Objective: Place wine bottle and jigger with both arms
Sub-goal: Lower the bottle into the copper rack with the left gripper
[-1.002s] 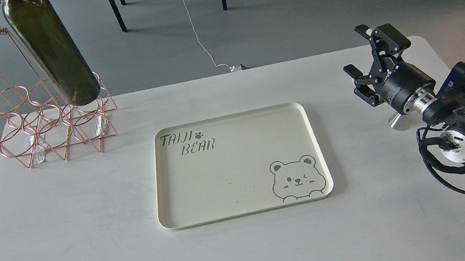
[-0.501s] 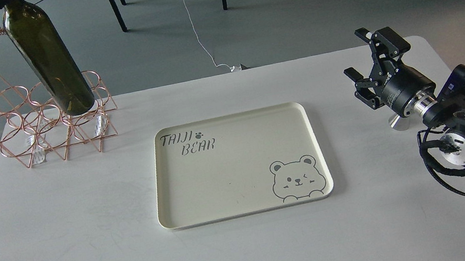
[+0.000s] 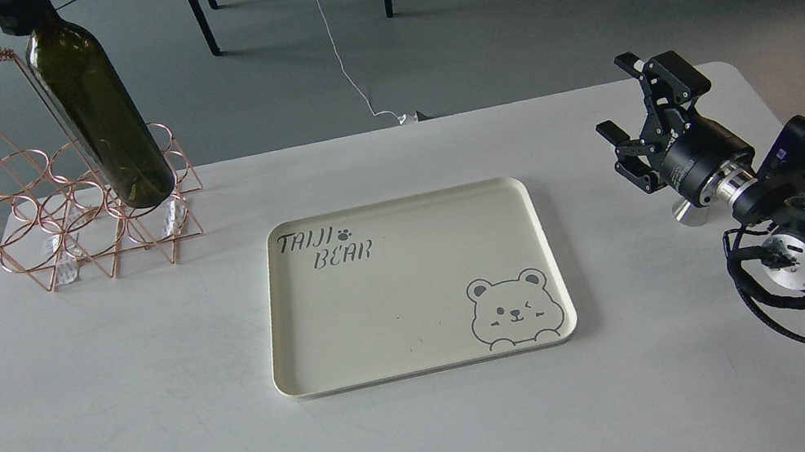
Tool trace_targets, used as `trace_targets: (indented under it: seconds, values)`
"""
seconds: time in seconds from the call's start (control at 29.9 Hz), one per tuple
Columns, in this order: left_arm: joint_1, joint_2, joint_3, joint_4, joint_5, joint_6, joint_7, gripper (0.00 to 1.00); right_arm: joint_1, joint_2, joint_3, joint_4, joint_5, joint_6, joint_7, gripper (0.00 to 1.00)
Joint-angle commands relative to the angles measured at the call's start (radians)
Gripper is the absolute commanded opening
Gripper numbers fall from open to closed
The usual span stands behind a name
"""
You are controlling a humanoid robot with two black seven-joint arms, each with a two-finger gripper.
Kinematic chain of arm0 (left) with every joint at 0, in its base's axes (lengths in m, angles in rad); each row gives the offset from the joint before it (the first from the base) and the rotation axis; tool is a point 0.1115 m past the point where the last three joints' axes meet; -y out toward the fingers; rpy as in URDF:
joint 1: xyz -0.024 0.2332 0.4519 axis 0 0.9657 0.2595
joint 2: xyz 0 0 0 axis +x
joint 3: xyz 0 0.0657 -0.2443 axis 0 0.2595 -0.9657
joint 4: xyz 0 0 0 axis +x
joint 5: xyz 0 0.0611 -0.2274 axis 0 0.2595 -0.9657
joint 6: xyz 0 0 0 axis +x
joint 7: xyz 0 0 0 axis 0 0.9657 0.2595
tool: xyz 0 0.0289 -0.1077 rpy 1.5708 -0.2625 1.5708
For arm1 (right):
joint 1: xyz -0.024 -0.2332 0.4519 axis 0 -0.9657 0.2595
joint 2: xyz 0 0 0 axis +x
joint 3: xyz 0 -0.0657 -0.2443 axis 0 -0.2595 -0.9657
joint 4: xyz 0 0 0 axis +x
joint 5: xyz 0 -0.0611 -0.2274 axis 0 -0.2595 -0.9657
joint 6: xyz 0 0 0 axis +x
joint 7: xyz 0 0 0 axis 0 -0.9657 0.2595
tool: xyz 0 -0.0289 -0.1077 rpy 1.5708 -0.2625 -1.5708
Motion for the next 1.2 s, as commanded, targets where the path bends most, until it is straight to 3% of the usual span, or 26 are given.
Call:
trace_targets:
  seconds: [0.0, 1.17]
  values:
    - [0.000, -0.001, 0.012, 0.004, 0.000, 0.010, 0.000, 0.13, -0.001, 0.000, 0.000, 0.000, 0.000, 0.000, 0.000, 0.99]
    - [0.003, -0.013, 0.035, 0.028, 0.022, 0.022, 0.000, 0.14, -0.008, -0.003, 0.006, 0.002, 0.000, 0.000, 0.000, 0.99]
